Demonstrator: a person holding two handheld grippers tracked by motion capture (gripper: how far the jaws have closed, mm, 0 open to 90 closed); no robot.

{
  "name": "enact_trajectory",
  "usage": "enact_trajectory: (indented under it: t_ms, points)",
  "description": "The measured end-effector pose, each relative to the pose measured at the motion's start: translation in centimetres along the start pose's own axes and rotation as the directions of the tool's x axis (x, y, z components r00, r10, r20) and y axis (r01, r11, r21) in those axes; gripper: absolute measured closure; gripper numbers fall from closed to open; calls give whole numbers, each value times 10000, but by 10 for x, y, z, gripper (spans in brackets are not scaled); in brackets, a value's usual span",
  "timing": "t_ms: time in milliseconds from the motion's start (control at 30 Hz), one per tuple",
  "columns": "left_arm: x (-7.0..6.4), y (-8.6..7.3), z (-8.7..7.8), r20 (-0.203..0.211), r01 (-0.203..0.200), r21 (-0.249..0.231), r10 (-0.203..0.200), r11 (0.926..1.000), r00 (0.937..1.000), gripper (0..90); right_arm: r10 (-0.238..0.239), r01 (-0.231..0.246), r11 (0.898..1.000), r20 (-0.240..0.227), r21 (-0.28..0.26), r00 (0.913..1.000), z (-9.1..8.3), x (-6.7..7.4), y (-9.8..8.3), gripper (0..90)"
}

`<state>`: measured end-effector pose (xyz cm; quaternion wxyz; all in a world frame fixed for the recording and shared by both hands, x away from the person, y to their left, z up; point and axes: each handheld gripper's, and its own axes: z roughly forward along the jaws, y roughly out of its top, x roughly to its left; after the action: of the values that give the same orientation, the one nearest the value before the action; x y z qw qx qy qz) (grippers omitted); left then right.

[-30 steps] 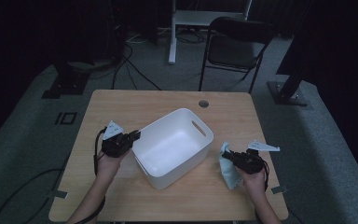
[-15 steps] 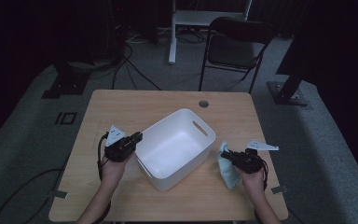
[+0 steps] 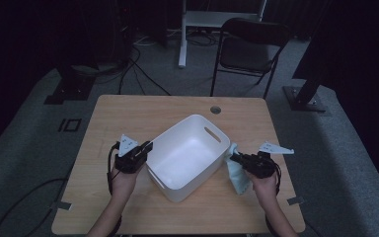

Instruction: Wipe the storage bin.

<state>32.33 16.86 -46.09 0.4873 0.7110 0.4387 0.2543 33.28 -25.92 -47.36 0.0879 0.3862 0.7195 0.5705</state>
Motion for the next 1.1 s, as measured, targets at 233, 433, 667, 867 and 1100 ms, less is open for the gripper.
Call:
enact_trajectory:
  t_ms: [233, 433, 667, 867, 1100]
  points:
    - [5, -1, 0, 593, -69, -92, 74, 9999, 9982, 836, -95, 95, 10000, 247, -10, 9997, 10, 3, 4, 836]
    - [9, 2, 0, 1074, -332, 116, 318, 9994, 9937, 834, 34, -37, 10000, 414, 67, 9991, 15, 1, 1, 838]
    - [9, 2, 1, 1139, -455, 87, 442, 9989, 9925, 835, 177, -185, 9997, 553, 137, 9983, 18, -2, -2, 838]
    - [8, 3, 1, 1138, -526, 116, 510, 9985, 9922, 835, 253, -277, 9989, 642, 367, 9976, 22, -6, -7, 837]
    - [9, 3, 1, 1196, -502, 162, 479, 9986, 9917, 837, 367, -404, 9976, 669, 556, 9971, 26, -9, -12, 838]
